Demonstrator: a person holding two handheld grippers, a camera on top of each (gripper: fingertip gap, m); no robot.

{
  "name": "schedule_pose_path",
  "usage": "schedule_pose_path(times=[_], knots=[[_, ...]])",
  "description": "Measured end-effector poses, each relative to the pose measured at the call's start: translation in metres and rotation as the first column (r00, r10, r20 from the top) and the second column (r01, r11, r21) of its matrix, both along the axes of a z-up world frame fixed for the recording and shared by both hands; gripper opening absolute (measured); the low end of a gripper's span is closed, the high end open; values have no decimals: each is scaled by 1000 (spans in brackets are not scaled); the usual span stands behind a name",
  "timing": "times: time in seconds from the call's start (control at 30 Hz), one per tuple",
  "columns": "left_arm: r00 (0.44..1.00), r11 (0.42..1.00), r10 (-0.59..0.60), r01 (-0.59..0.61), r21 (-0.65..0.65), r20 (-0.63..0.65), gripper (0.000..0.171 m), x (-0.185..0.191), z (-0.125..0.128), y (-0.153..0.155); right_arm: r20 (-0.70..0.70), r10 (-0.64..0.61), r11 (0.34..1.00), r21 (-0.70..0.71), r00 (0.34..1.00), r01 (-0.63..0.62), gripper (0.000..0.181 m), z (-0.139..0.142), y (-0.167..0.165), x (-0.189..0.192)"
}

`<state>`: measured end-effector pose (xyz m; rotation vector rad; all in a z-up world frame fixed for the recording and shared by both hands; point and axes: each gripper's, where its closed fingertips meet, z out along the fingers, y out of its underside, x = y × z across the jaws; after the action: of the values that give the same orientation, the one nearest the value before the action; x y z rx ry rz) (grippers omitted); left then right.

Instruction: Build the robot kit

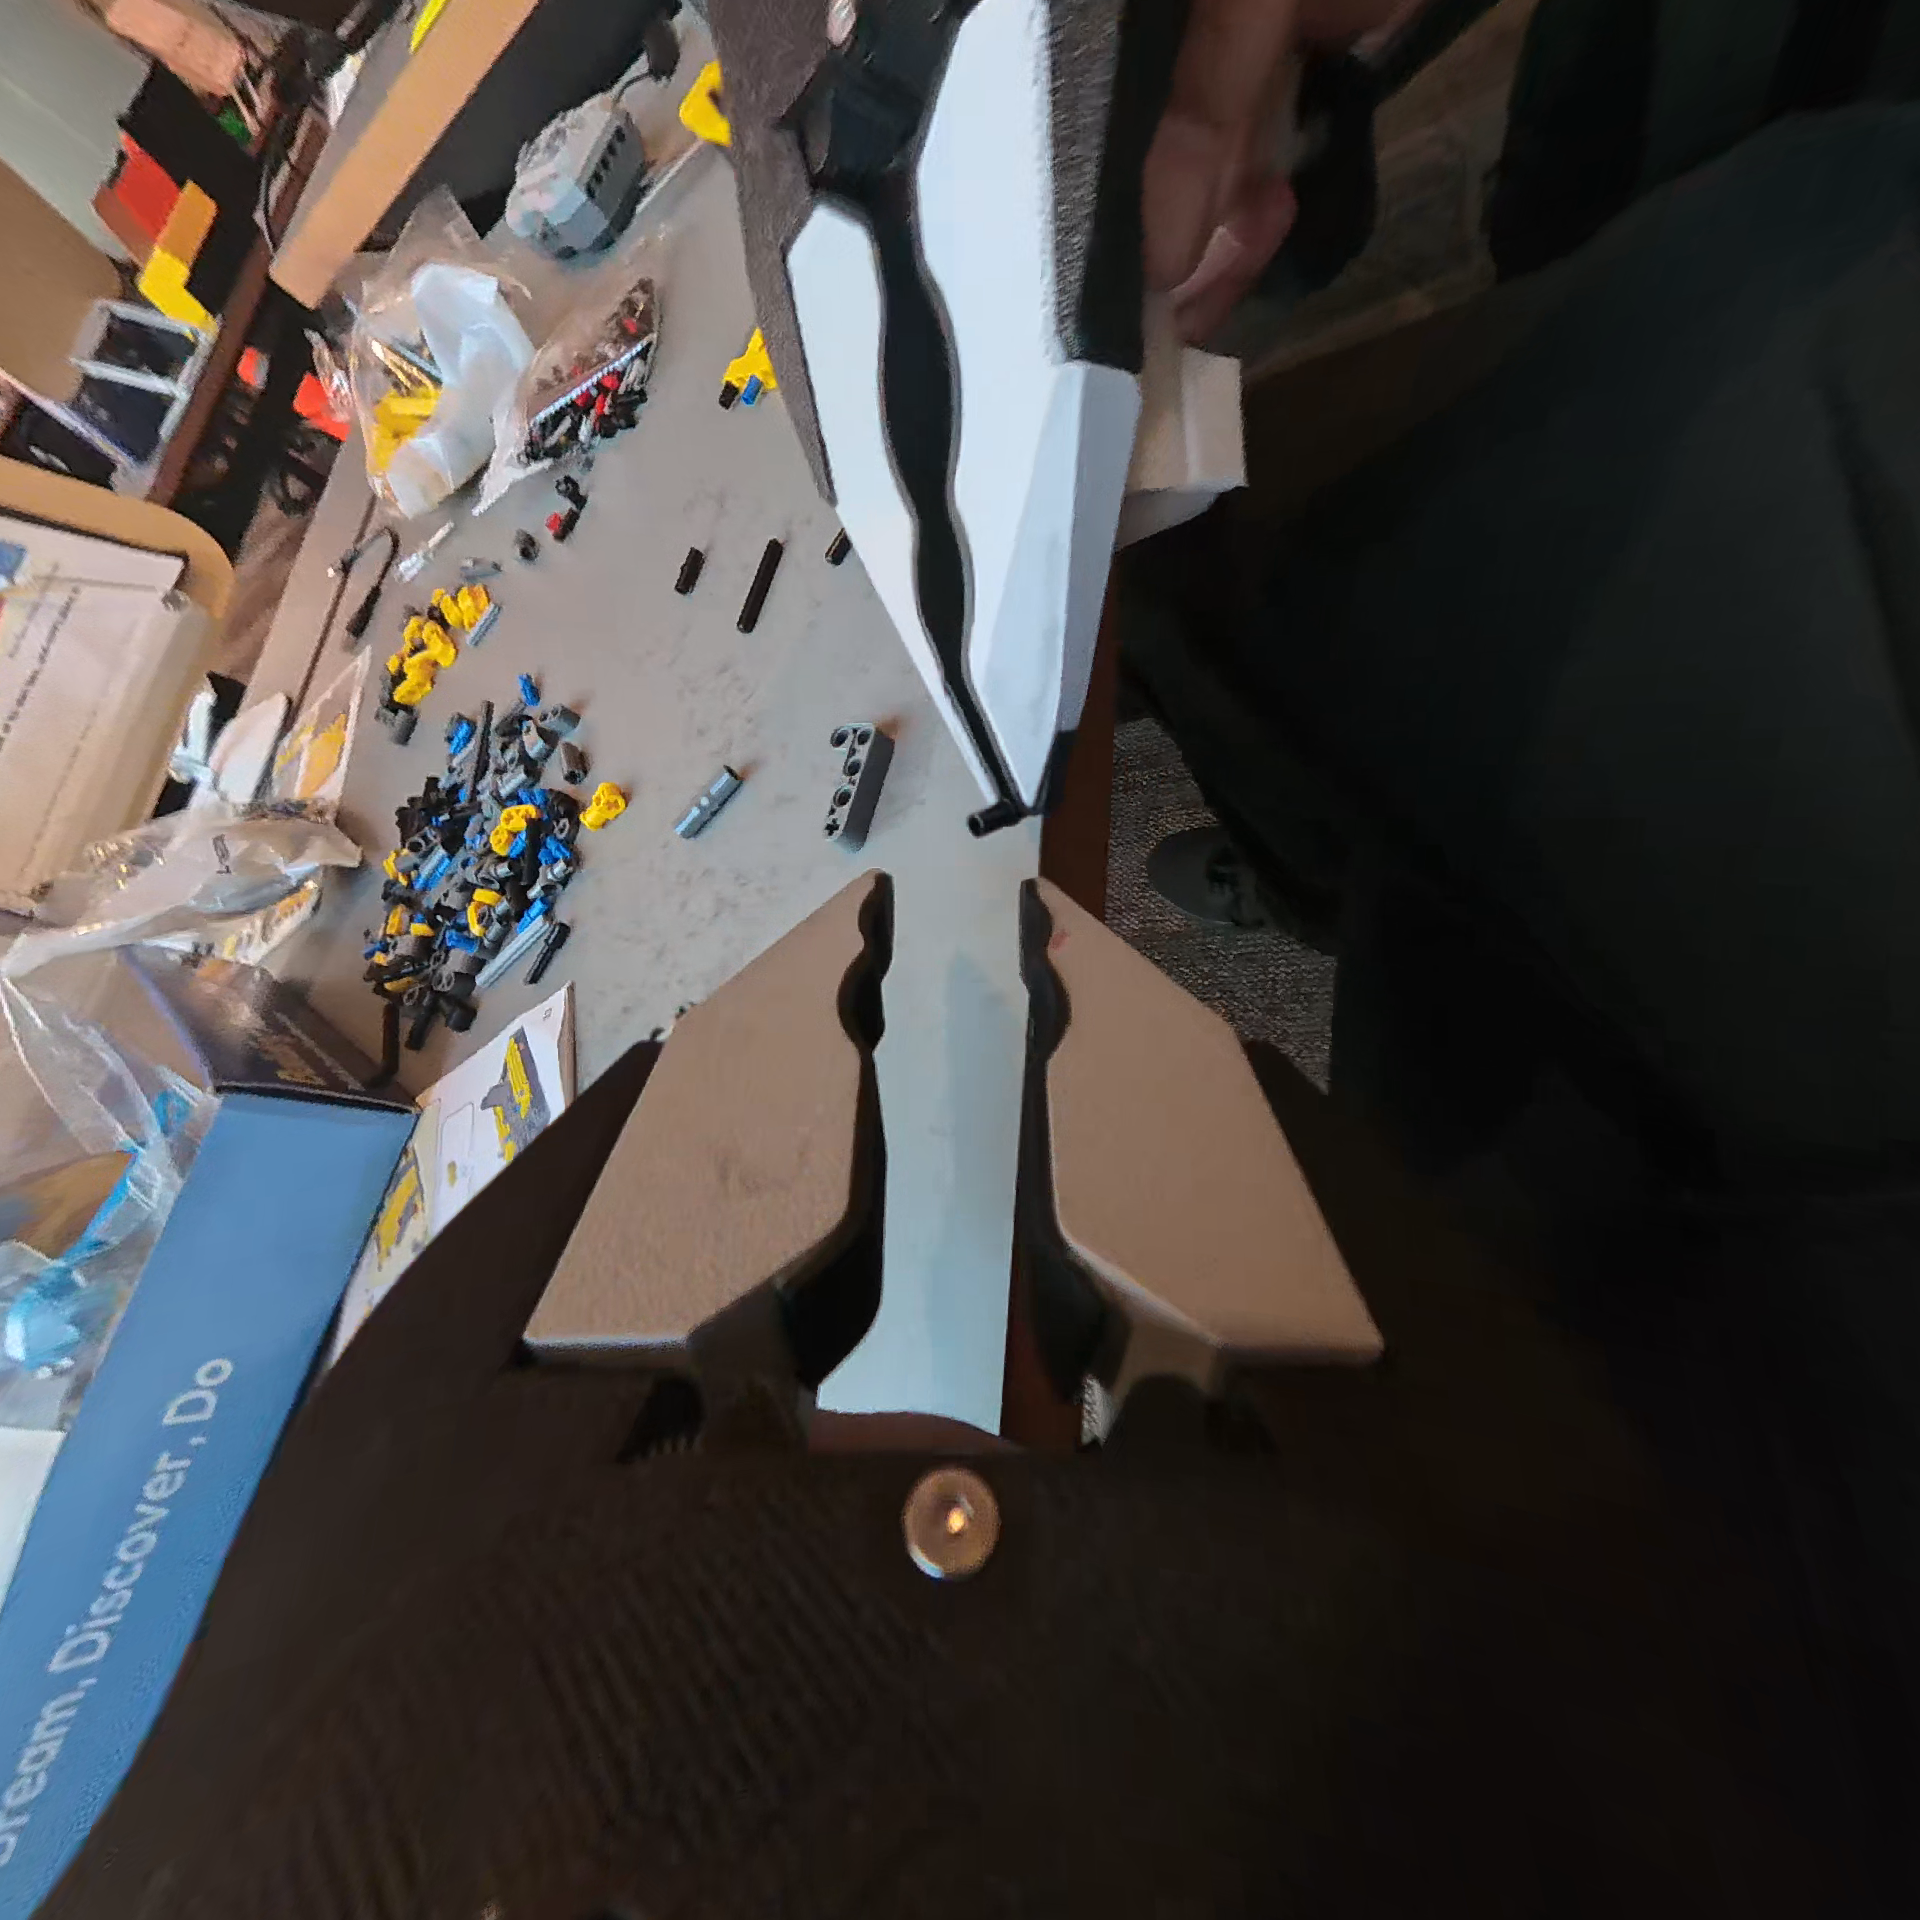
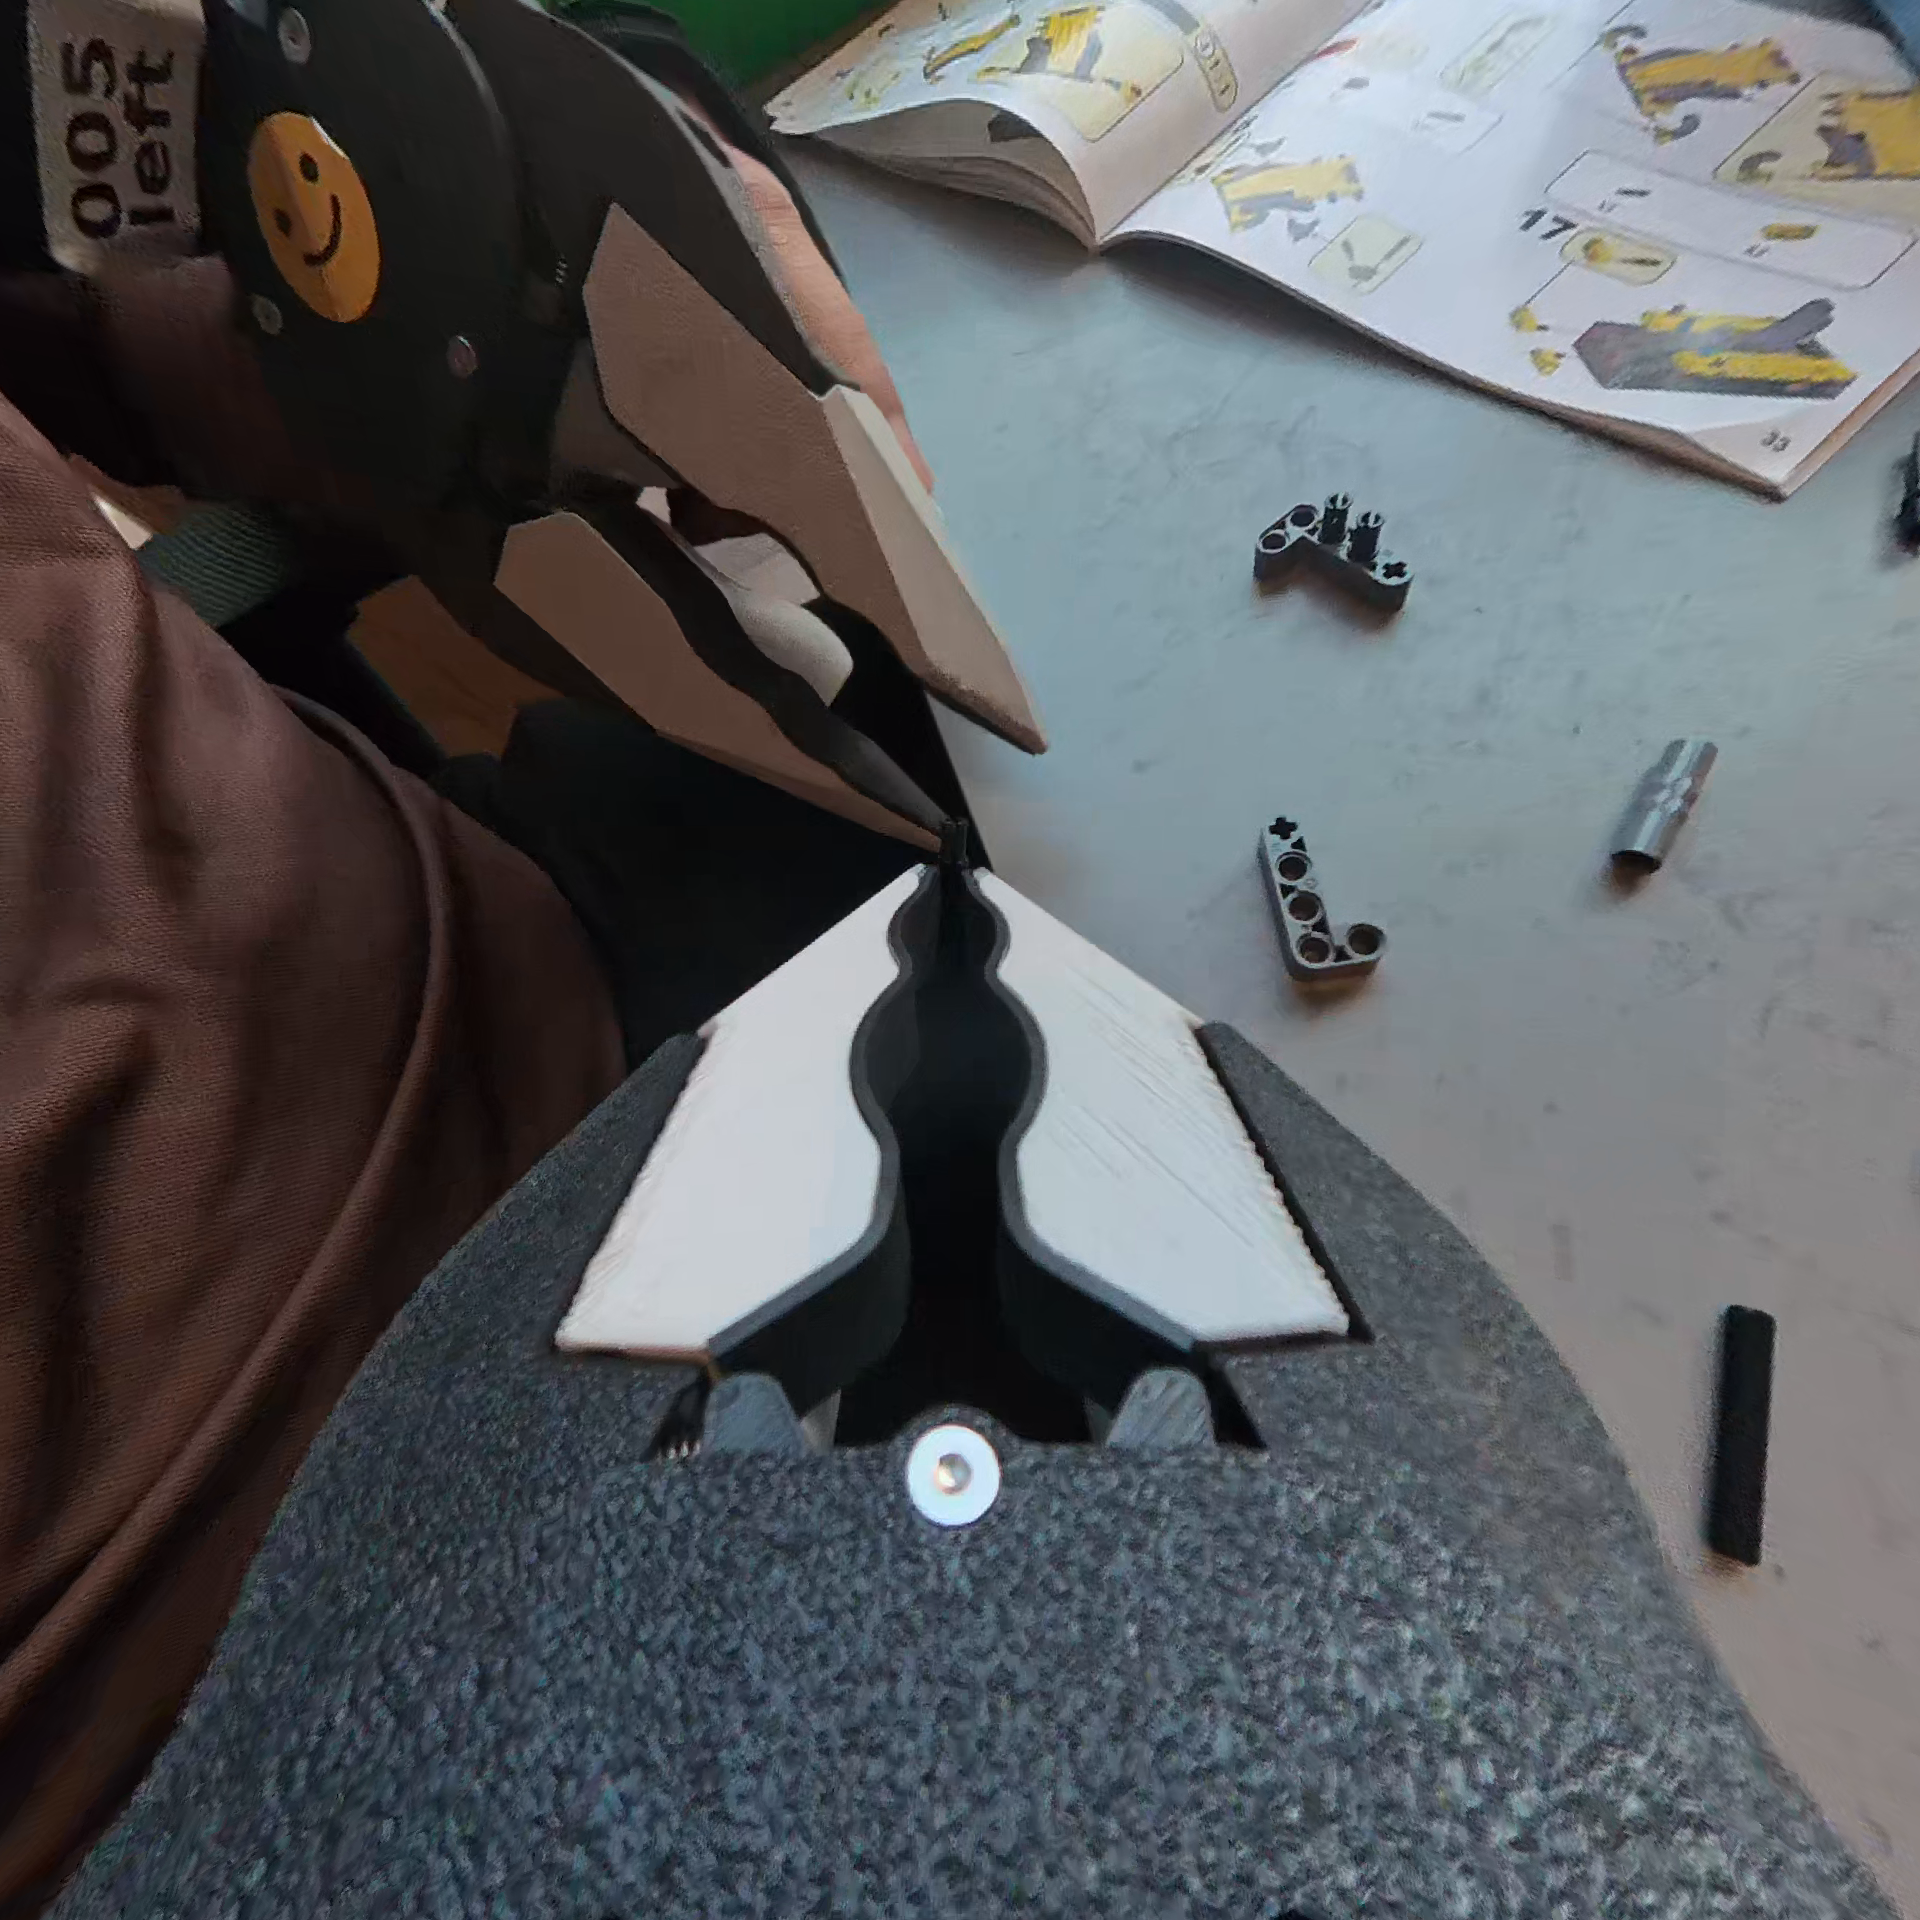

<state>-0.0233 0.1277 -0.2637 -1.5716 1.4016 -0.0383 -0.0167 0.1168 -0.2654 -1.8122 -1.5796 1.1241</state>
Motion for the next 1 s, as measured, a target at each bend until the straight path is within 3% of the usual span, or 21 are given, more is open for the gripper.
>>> schedule_pose_path(times=[0.3,0.53,0.83,1.0], knots=[[988,982,-101,118,148,-118,17,10,-2,-14,12,24,994,-104,1000,-23,3,-2,-10,-1],[975,964,-116,156,213,-189,11,12,-6,-16,9,54,987,-155,998,-52,3,-1,-18,-2],[978,949,-102,151,278,-182,6,12,3,-12,-30,35,980,-194,999,-40,3,6,-15,-2],[993,954,-48,76,290,-103,5,8,15,-2,-93,-14,993,-119,996,3,4,19,-4,-5]])
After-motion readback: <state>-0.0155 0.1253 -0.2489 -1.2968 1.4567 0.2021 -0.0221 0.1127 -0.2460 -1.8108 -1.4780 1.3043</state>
